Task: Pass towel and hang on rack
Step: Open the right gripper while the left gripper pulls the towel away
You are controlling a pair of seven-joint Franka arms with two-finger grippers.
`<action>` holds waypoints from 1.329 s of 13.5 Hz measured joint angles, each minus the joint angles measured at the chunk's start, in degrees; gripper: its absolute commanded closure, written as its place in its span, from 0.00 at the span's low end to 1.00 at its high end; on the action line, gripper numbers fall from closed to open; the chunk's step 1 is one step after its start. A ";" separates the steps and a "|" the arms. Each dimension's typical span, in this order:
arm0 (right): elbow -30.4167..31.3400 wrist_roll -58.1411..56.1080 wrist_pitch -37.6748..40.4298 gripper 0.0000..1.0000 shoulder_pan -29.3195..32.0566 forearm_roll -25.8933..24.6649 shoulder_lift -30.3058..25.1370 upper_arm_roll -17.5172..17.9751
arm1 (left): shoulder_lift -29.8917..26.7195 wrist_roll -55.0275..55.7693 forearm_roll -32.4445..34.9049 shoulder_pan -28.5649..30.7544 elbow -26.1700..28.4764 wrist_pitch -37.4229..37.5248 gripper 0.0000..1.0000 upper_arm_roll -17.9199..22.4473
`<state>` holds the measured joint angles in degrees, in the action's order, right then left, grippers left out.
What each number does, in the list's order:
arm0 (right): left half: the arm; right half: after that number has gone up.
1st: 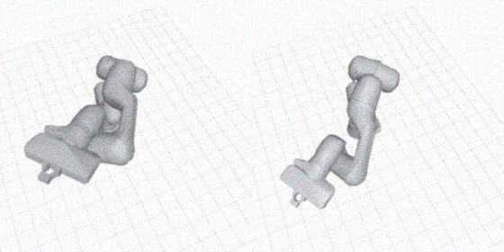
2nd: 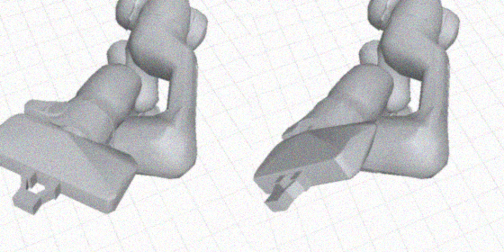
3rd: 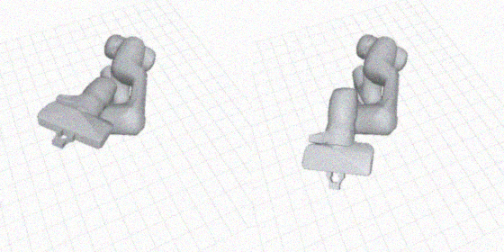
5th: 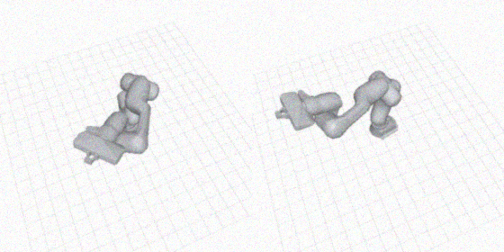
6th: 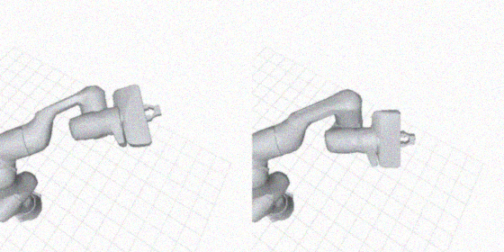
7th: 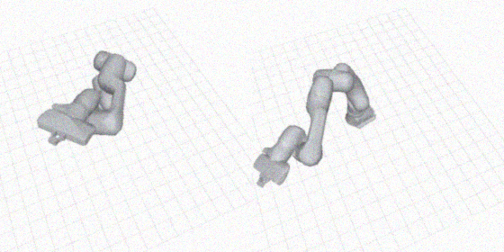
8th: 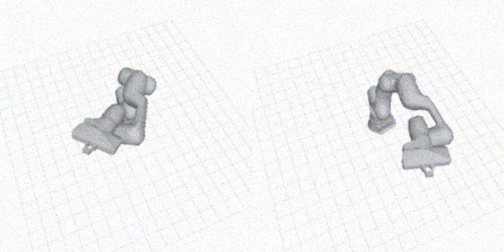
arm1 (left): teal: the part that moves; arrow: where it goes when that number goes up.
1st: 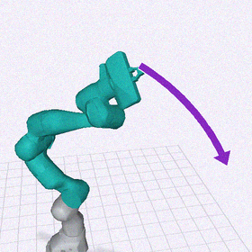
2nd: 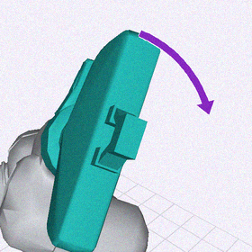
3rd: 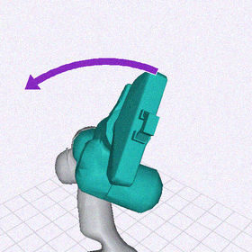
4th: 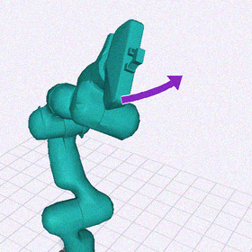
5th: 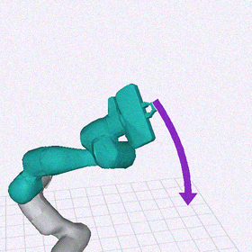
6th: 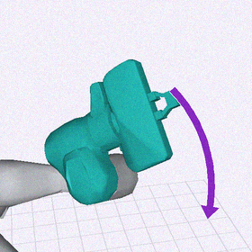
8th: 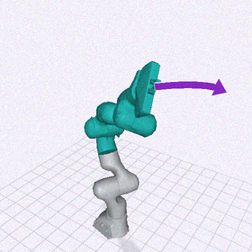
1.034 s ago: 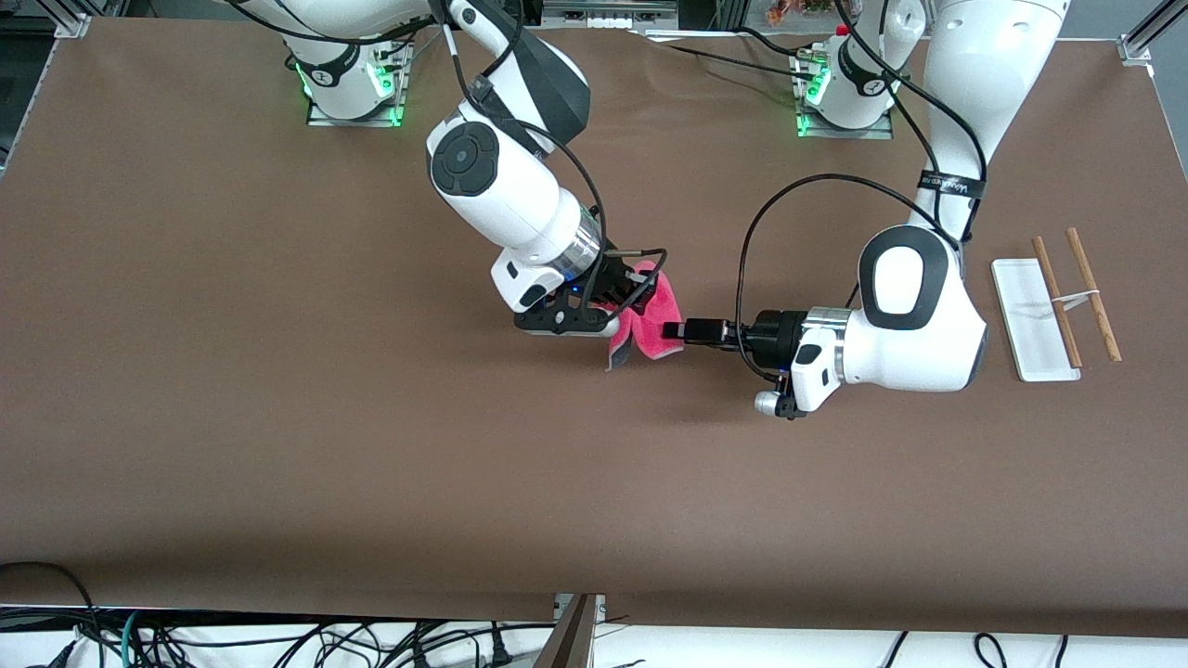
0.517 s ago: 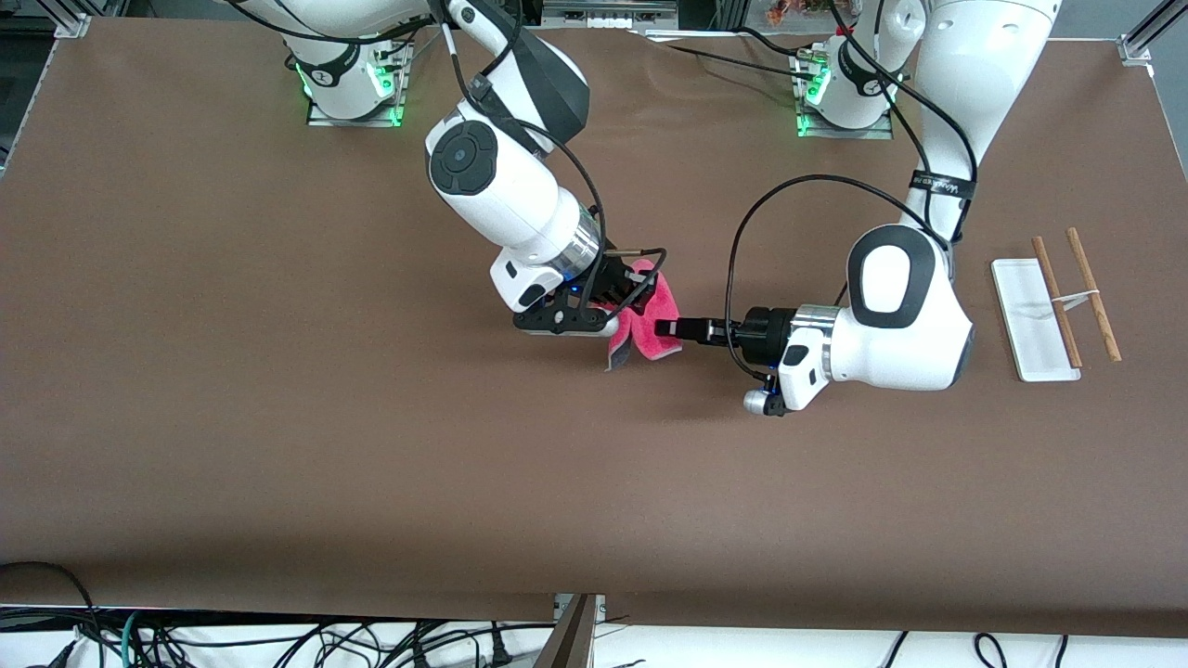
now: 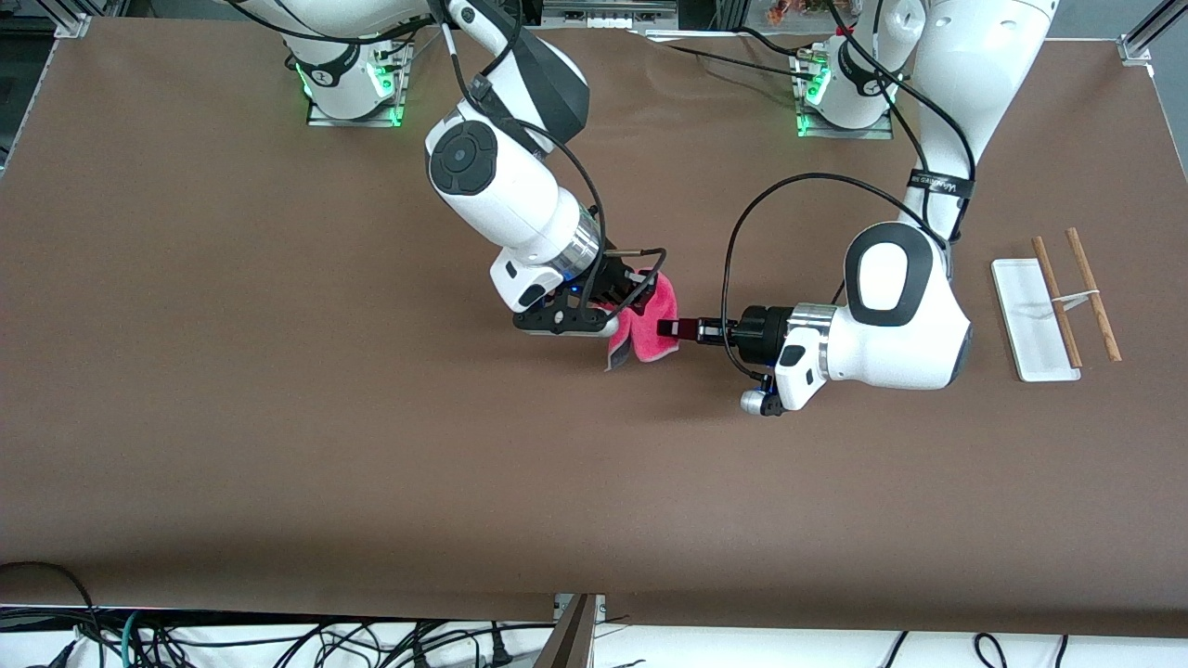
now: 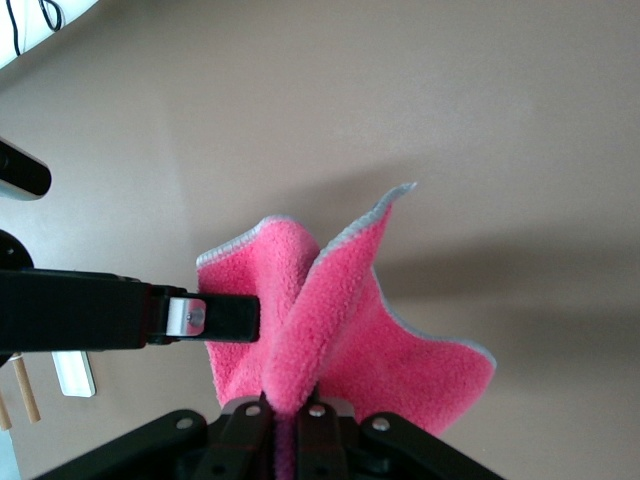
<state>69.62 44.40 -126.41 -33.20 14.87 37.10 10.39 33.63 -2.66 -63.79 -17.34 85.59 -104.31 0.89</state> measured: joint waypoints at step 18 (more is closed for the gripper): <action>-0.16 -2.61 4.11 0.00 2.82 -0.17 -1.15 -1.31 | -9.39 -0.82 28.43 12.69 -1.26 14.10 1.00 2.28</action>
<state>69.46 41.80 -122.30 -30.38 14.70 35.95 9.07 24.24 -3.49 -35.36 -4.66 84.33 -90.20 3.16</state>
